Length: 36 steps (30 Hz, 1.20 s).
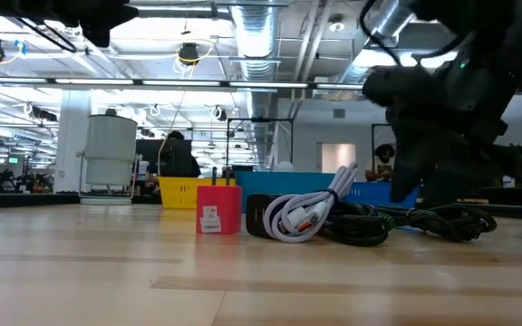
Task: Pick and place items into bin
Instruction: Put the black charger cable into the small blue bin
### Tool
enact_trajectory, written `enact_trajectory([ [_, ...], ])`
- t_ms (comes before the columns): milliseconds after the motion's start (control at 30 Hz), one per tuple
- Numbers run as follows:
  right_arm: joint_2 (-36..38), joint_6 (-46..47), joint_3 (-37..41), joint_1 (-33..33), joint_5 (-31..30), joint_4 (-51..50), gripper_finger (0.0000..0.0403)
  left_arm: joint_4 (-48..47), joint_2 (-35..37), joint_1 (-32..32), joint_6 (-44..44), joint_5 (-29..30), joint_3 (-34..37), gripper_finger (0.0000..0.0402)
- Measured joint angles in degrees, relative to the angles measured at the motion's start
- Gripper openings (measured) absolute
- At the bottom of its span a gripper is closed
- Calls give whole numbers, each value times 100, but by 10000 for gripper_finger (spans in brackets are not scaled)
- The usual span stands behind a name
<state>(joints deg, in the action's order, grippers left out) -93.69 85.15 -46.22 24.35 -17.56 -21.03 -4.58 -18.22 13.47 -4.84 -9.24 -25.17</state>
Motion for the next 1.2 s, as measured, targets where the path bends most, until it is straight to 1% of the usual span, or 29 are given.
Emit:
enact_trajectory([
  [67, -151, 6, -13, -72, 264, -2, 194, 0, 0, 0, 100, -103, 0, 155],
  [200, -430, 84, -59, -202, 522, -127, 193, -2, 0, 0, 180, -440, 0, 155],
  [300, -494, 80, -73, -226, 480, -215, 188, -2, 0, 0, 181, -513, 0, 155],
  [367, -433, 57, -53, -216, 447, -252, 176, -5, 0, 0, 181, -513, 0, 155],
  [467, -269, -11, -48, -178, 186, -317, 141, -32, 0, 0, 183, -537, 0, 155],
  [533, -112, -167, -13, -151, -138, -574, 110, -40, 0, 0, 177, -550, 0, 155],
  [667, 215, -461, -80, -156, -714, -505, 48, -29, 0, 0, 71, -549, 0, 155],
  [767, 435, -722, -76, -190, -1032, -519, 21, -33, -2, 0, 36, -550, 0, 155],
  [867, 768, -1007, -80, -314, -1413, -611, 19, -33, -2, 0, 30, -548, 0, 155],
  [1000, 1258, -1454, -81, -624, -1868, -979, 37, -66, -2, 0, 32, -548, 0, 155],
  [1100, 1664, -2029, -81, -1024, -2057, -1283, 36, -77, -2, 0, 44, -548, 0, 155],
  [1200, 2058, -2845, -81, -1559, -2093, -1423, 25, -77, -2, 0, 73, -548, 0, 155],
])
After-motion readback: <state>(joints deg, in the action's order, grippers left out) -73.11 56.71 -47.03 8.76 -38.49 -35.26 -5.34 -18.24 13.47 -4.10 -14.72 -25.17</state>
